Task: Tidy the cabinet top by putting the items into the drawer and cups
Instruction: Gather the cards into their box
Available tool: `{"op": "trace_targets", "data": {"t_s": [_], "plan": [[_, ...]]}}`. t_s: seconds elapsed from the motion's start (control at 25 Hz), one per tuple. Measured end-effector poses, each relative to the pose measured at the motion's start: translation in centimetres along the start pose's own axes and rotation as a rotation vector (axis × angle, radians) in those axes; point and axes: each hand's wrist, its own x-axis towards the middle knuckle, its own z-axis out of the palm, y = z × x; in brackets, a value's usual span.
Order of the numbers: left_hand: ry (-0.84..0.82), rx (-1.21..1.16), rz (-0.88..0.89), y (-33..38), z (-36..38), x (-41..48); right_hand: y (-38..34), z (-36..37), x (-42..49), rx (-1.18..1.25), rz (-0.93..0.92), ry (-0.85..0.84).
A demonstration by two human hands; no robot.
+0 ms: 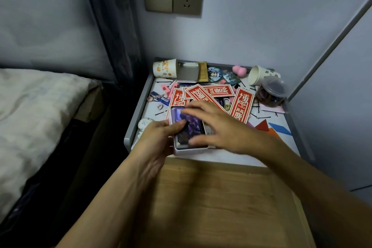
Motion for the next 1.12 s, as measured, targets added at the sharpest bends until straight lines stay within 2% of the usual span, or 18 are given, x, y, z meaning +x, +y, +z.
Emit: {"op": "trace_targets", "data": {"t_s": [0.12, 0.2, 0.4, 0.48, 0.64, 0.84, 0.96, 1.12], "plan": [[0.115, -0.11, 0.075, 1.4, -1.1, 0.3, 0.2, -2.4, 5.8, 0.103, 0.038, 0.228], [0.182, -0.166, 0.112, 2.1, -2.0, 0.6, 1.8, -3.4, 10.6, -0.027, 0.082, 0.344], [0.235, -0.249, 0.129, 2.7, -3.5, 1.0, 6.6, -2.8, 18.3, -0.476, 0.261, 0.261], [0.24, -0.255, 0.122, 2.9, -4.1, 1.2, 7.4, -1.8, 19.5, -0.576, 0.251, 0.275], [0.243, -0.245, 0.125, 3.1, -4.9, 1.6, 8.2, -1.0, 20.7, -0.62, 0.227, 0.29], [0.235, -0.228, 0.11, 3.1, -4.4, 1.3, 7.4, -2.1, 20.4, -0.837, 0.1, 0.244], [0.239, -0.218, 0.111, 2.8, -4.3, 1.6, 5.9, -3.8, 18.3, -0.767, 0.098, 0.266], [0.186, -0.196, 0.111, 2.5, -3.3, 1.4, 3.0, -5.5, 11.2, -0.513, 0.105, 0.362]]}}
